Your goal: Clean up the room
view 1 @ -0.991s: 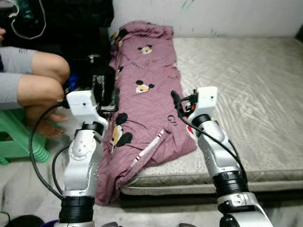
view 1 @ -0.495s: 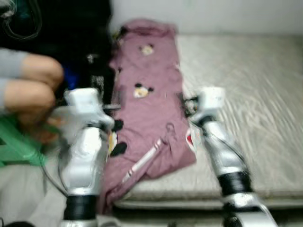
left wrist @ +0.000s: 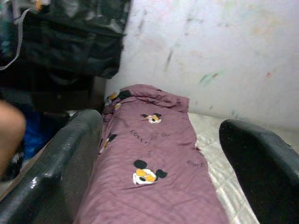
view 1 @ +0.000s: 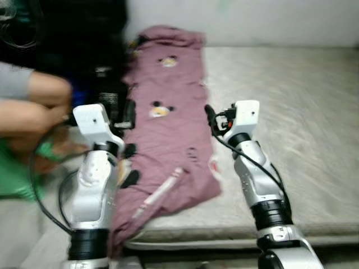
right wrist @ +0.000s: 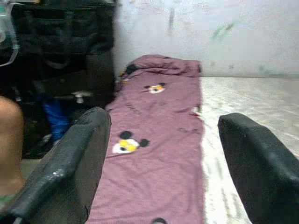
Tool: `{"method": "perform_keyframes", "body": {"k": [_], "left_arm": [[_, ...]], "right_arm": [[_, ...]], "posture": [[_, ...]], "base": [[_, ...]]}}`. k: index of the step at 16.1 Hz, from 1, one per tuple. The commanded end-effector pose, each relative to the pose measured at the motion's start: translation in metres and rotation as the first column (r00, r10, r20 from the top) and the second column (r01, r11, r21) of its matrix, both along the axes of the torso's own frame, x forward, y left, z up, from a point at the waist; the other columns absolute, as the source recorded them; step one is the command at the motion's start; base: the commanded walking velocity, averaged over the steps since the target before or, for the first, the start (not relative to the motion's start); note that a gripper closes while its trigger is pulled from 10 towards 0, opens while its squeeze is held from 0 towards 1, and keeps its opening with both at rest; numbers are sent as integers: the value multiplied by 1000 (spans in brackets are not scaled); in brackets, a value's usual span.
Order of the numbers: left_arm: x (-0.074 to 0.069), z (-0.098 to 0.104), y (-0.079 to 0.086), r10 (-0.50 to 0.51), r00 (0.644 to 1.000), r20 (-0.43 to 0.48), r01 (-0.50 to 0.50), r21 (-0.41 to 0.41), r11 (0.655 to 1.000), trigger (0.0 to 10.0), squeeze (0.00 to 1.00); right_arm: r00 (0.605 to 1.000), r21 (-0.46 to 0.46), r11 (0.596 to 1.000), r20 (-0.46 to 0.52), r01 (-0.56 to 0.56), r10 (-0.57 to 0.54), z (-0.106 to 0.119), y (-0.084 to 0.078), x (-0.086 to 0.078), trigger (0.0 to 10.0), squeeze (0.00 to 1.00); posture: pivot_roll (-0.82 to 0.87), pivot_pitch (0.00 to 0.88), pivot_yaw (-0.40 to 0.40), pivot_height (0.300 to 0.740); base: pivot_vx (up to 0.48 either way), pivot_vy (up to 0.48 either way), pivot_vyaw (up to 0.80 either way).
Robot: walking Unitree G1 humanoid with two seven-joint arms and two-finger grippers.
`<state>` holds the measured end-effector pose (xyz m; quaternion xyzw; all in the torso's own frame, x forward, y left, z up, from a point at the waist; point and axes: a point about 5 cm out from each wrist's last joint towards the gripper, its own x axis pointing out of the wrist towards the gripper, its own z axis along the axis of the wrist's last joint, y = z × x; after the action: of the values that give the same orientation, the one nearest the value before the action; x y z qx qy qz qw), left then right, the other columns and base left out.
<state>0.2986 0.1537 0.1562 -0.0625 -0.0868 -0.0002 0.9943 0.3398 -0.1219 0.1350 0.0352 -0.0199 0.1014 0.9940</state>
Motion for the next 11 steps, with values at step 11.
{"method": "perform_keyframes", "body": {"k": [11], "left_arm": [[-16,-36,34,160,981,-114,-151,83,985,10000,0]], "right_arm": [[995,-36,998,-79,50,-53,-18,-11,-15,10000,0]], "posture": [[-88,0,-23,740]], "base": [[0,0,-800]]}}
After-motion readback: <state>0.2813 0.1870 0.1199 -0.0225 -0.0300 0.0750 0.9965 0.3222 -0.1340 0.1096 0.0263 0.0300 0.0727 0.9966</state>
